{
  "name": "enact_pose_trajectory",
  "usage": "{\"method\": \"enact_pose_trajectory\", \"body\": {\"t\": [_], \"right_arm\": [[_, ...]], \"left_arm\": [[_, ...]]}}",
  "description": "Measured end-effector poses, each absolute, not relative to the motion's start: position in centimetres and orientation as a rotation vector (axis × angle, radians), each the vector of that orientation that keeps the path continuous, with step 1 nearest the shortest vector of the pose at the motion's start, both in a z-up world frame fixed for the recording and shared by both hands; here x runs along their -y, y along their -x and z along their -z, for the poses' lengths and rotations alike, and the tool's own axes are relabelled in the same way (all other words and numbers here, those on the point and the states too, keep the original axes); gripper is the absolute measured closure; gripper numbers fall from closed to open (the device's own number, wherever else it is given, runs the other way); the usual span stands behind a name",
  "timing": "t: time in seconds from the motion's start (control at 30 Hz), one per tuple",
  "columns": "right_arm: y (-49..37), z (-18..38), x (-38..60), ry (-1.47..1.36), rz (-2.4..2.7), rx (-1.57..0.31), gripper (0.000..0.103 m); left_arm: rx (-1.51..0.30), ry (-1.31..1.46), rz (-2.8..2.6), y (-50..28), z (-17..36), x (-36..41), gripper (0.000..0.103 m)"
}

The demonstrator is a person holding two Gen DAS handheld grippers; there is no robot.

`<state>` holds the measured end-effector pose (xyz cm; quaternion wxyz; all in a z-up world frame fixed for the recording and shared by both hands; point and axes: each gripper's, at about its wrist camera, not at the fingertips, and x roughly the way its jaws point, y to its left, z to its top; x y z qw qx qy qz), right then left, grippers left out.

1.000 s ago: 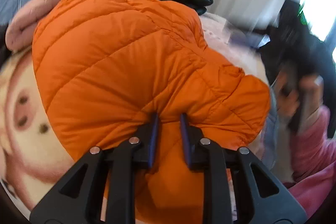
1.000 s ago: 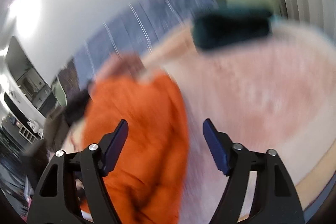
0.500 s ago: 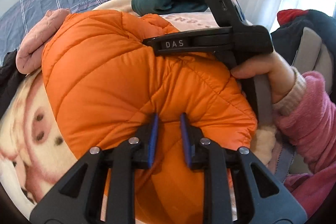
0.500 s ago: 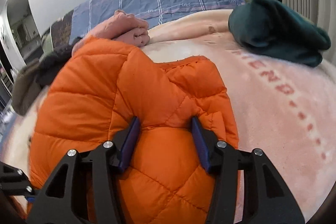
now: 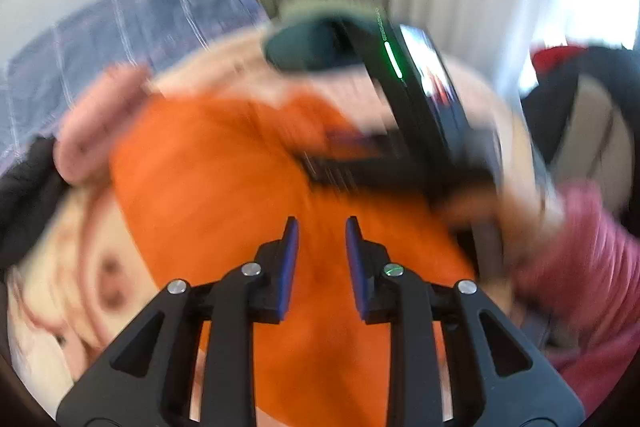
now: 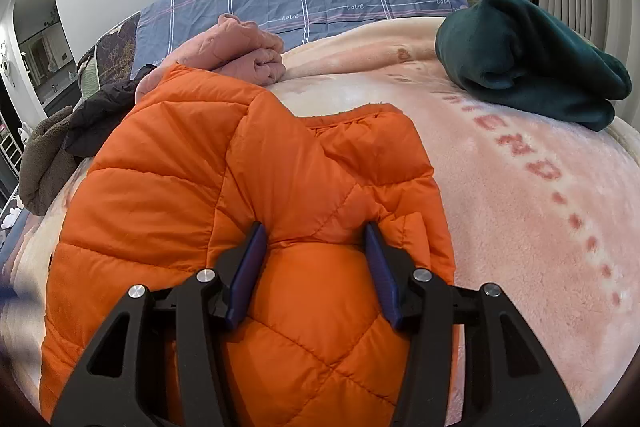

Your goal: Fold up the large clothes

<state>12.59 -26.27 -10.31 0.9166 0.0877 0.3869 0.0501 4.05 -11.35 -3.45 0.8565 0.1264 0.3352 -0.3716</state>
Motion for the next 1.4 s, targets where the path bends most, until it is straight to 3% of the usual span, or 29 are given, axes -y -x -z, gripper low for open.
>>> {"method": "enact_pose_trajectory", "body": {"t": [0.17,0.27,0.33,0.47,0.63,0.8,0.9,1.0,1.4], "right_arm": [[-12.8,10.5,26.2,-0.191,-0.103,-0.791,0.051],[-12.7,10.6,26.1,-0.193,-0.100,-0.791,0.051],[-12.9,10.7,26.3,-0.211,-0.098,-0.793,0.051],[-13.0,10.7,26.0,-0.205,-0.103,-0.805,0.052],[-12.7,10.6,26.2,-0.207,-0.106,-0.791,0.050],[-12.0,10.2,26.6,-0.230,-0.109,-0.765,0.049],[-9.8,9.5,28.6,-0.312,-0.112,-0.743,0.045],[-6.2,9.2,31.4,-0.421,-0.032,-0.795,0.026],[2.3,13.2,33.5,-0.901,-0.299,-0.941,0.021]], "left_arm": [[-0.695,-0.176,0.572,-12.9,2.8,10.5,0.078],[-0.812,-0.015,0.535,-19.2,5.8,8.8,0.080],[-0.897,-0.068,0.532,-21.2,10.1,9.4,0.080],[-0.884,-0.220,0.465,-20.2,11.2,10.9,0.080],[-0.849,-0.196,0.479,-17.9,7.3,10.7,0.083],[-0.877,-0.219,0.635,-13.0,6.3,13.6,0.072],[-0.823,-0.365,0.583,-11.2,9.0,15.2,0.070],[-0.804,-0.417,0.550,-10.3,9.2,15.6,0.071],[-0.781,-0.488,0.519,-10.4,9.4,16.3,0.071]]}}
